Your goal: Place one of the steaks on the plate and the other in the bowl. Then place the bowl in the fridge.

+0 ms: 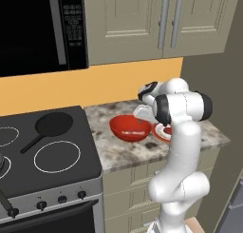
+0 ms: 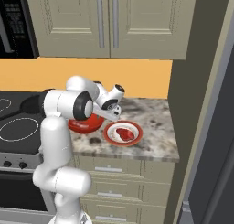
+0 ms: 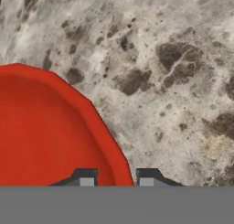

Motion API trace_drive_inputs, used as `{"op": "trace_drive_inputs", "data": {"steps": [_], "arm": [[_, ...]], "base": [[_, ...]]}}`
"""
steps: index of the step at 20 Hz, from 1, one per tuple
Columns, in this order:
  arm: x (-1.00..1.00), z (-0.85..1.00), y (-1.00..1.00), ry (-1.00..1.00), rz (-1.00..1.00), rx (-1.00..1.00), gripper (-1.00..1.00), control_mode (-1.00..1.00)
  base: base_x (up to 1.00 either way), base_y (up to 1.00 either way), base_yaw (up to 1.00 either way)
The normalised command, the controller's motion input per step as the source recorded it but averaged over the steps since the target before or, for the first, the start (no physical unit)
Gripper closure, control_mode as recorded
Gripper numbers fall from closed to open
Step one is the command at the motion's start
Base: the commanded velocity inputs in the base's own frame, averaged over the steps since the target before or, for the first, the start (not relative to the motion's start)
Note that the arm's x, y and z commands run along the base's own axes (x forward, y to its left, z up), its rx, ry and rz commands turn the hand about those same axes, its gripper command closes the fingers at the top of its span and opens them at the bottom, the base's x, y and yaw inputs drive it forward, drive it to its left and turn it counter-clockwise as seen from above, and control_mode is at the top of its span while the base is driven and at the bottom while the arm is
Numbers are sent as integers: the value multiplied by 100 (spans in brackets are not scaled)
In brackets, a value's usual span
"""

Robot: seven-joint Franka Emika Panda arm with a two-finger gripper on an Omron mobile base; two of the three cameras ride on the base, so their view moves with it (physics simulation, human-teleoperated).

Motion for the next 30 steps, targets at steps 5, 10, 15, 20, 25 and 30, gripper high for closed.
{"op": "trace_drive_inputs", "data": {"steps": [5,10,15,20,25,30], "arm": [[-45,42,0,1,-44,0,100,-100],[-42,45,0,-1,-55,0,100,-100],[-65,50,-1,-3,-52,0,100,-100],[-100,51,-10,-19,-33,-4,100,-100],[-90,88,-15,-5,-34,0,100,-100],[-93,95,-2,8,-23,5,100,-100]], "base": [[0,0,0],[0,0,0],[0,0,0],[0,0,0],[0,0,0],[0,0,0]]}}
